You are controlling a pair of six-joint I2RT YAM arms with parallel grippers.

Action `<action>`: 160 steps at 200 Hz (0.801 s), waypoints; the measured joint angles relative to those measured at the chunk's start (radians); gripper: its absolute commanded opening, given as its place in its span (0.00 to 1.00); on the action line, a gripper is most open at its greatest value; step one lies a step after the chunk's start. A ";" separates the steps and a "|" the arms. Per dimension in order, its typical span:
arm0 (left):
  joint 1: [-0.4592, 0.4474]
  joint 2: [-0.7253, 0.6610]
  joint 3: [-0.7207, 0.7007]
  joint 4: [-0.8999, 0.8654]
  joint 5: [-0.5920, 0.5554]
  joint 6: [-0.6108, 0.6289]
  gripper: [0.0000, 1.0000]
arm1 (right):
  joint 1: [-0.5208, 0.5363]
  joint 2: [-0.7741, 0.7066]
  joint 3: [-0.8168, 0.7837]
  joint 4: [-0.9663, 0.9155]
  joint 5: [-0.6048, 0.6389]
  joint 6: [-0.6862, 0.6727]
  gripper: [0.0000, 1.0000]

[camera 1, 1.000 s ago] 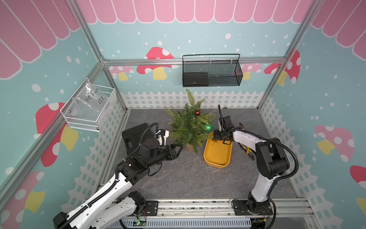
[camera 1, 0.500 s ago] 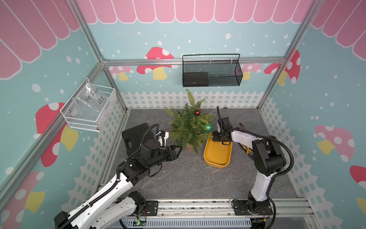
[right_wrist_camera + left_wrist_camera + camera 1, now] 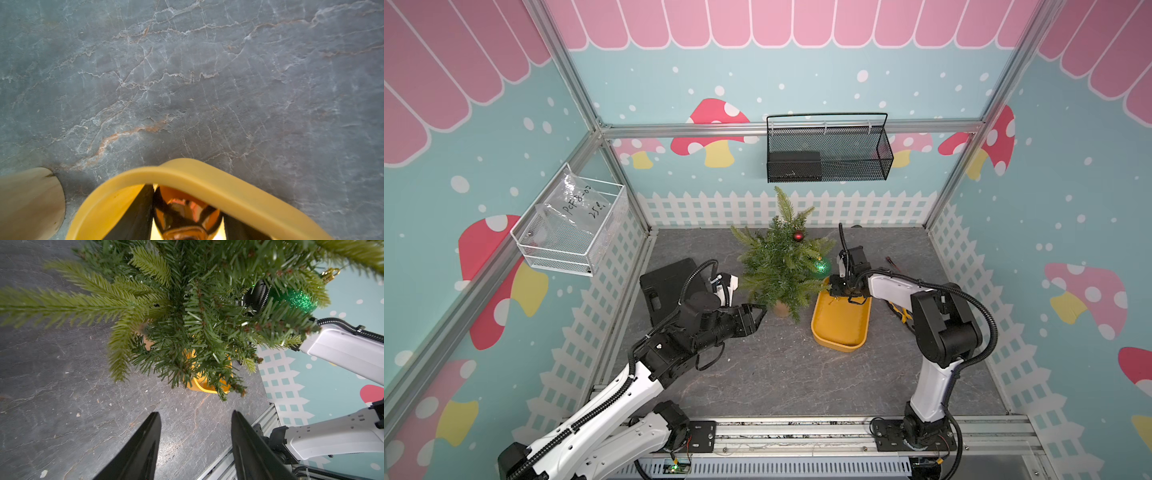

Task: Decorate the small christmas tree with ornaments
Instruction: Pick up an ornament from the container.

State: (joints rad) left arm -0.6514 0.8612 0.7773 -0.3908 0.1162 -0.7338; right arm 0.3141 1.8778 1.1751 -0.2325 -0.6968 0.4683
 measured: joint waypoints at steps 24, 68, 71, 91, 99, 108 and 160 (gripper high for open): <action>0.000 0.007 0.005 0.000 0.000 0.000 0.57 | 0.000 -0.062 -0.040 -0.005 0.001 0.001 0.40; 0.000 0.017 0.064 0.002 0.003 0.005 0.57 | 0.000 -0.312 -0.094 -0.004 0.027 0.013 0.40; 0.000 0.018 0.069 0.003 0.004 0.005 0.57 | 0.000 -0.332 -0.098 -0.003 0.027 0.016 0.40; 0.000 0.026 0.109 0.010 0.011 0.006 0.57 | 0.000 -0.451 -0.120 -0.001 0.036 0.029 0.40; 0.000 0.030 0.126 0.014 0.013 0.008 0.57 | 0.000 -0.489 -0.124 -0.004 0.038 0.035 0.40; 0.000 0.037 0.145 0.018 0.016 0.008 0.57 | 0.000 -0.529 -0.124 -0.008 0.042 0.040 0.40; 0.000 0.104 0.280 0.030 0.034 0.032 0.56 | 0.000 -0.624 0.009 -0.090 0.054 0.051 0.40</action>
State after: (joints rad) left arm -0.6514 0.9653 1.0573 -0.3611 0.1505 -0.7013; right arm 0.3141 1.2537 1.1843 -0.3229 -0.6430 0.5194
